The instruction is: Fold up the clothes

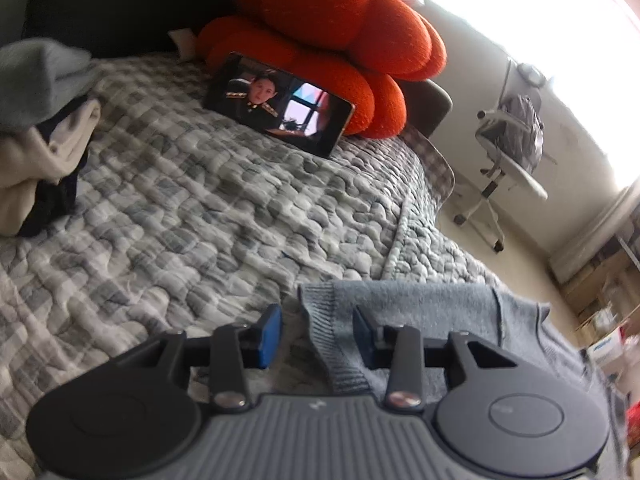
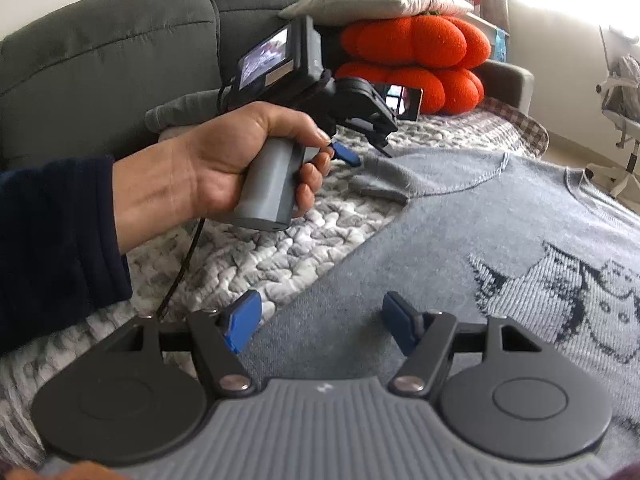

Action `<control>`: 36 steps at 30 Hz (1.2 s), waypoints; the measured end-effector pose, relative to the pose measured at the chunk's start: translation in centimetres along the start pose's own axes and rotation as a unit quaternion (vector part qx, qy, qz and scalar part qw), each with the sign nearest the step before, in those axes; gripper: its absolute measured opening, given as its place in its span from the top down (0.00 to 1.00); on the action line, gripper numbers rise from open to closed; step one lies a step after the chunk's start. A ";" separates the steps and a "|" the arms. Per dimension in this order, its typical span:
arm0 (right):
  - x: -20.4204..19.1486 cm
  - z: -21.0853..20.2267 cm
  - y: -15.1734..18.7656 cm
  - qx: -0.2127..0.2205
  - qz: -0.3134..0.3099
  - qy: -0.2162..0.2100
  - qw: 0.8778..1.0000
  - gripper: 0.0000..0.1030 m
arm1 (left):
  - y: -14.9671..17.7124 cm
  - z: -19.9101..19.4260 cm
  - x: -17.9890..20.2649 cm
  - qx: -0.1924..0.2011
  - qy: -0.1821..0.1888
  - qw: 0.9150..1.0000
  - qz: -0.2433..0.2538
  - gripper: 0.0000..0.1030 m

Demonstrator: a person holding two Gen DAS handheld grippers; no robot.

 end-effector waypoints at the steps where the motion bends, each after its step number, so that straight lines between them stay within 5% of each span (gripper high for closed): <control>1: 0.1 0.0 0.0 0.001 0.001 0.003 1.000 0.37 | 0.1 0.1 0.1 -0.004 0.003 1.000 0.002 0.93; 6: 0.9 -0.5 0.3 0.010 0.026 -0.006 1.000 0.58 | 0.2 -0.4 0.6 0.005 0.002 1.000 0.010 0.97; 8: 1.6 -0.9 0.5 0.016 0.051 -0.029 0.998 0.75 | 0.1 -1.0 0.9 0.015 0.007 1.000 0.013 0.97; 9: 1.9 -1.1 0.5 0.019 0.064 -0.041 0.997 0.94 | 0.0 -1.2 1.1 0.019 0.008 1.000 0.013 0.98; 15: 3.8 -1.7 1.5 0.028 0.120 -0.069 0.990 1.00 | -0.4 -2.8 3.0 0.037 0.029 0.999 0.017 0.98; 21: 5.0 -2.5 2.1 0.034 0.141 -0.067 0.987 1.00 | -0.3 -3.6 4.1 0.044 0.037 0.998 0.017 0.98; 24: 4.1 -2.7 2.3 0.027 0.113 -0.055 0.992 0.85 | -0.2 -3.1 3.1 0.037 0.016 0.999 0.017 0.97; 28: 1.7 -2.9 2.3 0.023 0.060 -0.062 0.996 0.85 | 0.5 -1.6 0.4 0.003 0.039 0.999 -0.019 0.96; 29: 1.4 -2.7 2.3 0.020 0.056 -0.063 0.996 0.85 | 0.7 -1.5 0.1 -0.003 0.050 0.998 -0.024 0.93; 33: 0.7 -2.1 2.1 0.008 0.043 -0.065 0.997 0.80 | 1.0 -1.5 -0.4 -0.007 0.059 0.998 -0.023 0.57; 36: -0.3 -2.1 1.8 0.014 0.029 -0.074 0.997 0.50 | 1.0 -1.4 -0.1 -0.010 0.066 0.997 -0.024 0.51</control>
Point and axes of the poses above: each gripper's, at about its wrist camera, not at the fingertips, and z roughly the way its jaws point, x to its right, y to its underside, the point moved 10 cm from there along z, roughly the way its jaws point, and after that the axes turned 12 degrees about -x, right-handed, at the moved point
